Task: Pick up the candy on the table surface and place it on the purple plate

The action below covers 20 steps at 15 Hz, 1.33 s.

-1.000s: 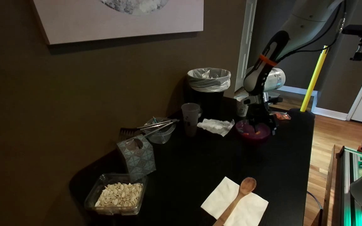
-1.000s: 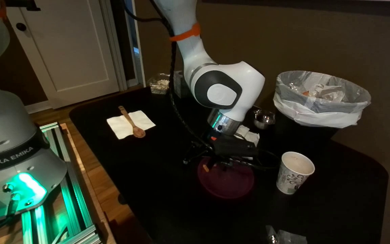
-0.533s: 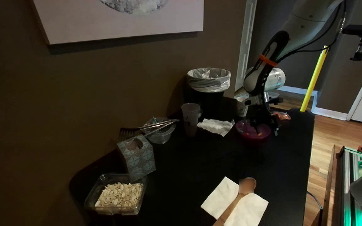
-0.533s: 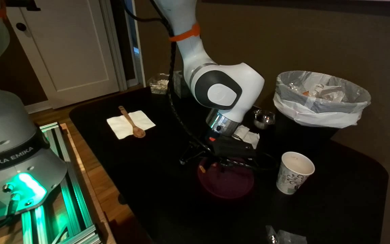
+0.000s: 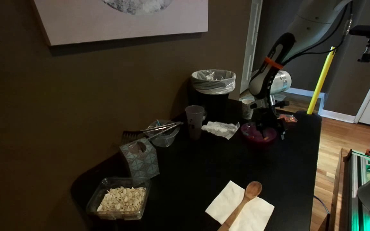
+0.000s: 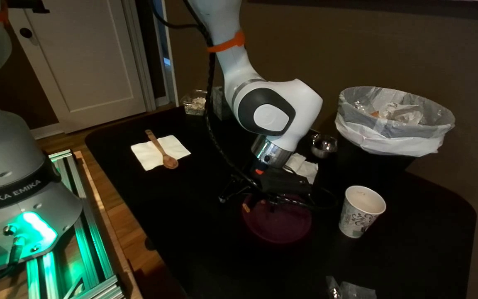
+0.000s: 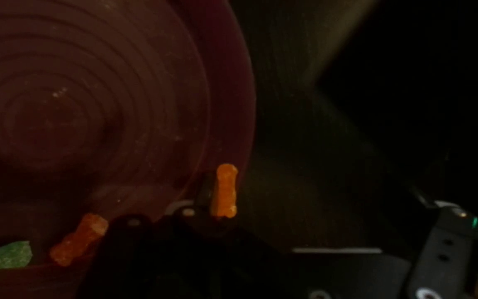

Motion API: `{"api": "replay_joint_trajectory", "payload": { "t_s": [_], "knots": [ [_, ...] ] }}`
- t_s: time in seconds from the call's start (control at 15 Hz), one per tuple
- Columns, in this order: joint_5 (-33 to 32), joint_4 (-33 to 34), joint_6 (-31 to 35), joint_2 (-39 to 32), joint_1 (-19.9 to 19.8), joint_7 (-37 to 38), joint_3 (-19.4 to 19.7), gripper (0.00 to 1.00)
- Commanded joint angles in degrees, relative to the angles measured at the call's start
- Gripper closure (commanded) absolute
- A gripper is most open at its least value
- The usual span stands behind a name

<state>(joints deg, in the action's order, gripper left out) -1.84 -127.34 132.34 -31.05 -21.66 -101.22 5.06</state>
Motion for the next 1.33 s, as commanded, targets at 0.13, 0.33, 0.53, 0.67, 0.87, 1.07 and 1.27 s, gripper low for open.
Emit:
{"api": "replay_joint_trajectory", "payload": {
  "t_s": [0.13, 0.33, 0.53, 0.67, 0.87, 1.07, 1.27],
  "knots": [
    [-1.42, 1.07, -2.05, -1.09, 0.57, -0.87, 0.44, 0.00],
    [-1.48, 1.06, -1.79, -1.24, 0.63, -1.11, 0.37, 0.00],
    [-1.75, 1.08, -1.21, -1.60, 1.00, -0.62, 0.48, 0.00],
    [-2.13, 1.12, -0.98, -1.97, 1.36, -0.20, 0.55, 0.00],
    [-2.63, 1.02, -0.51, -2.71, 1.92, 0.27, 0.56, 0.00],
    [-2.10, 0.89, 0.31, -3.06, 1.92, 0.03, 0.15, 0.00],
    [0.05, 0.70, 1.66, -2.66, 0.77, -1.18, -1.07, 0.00]
  ]
}}
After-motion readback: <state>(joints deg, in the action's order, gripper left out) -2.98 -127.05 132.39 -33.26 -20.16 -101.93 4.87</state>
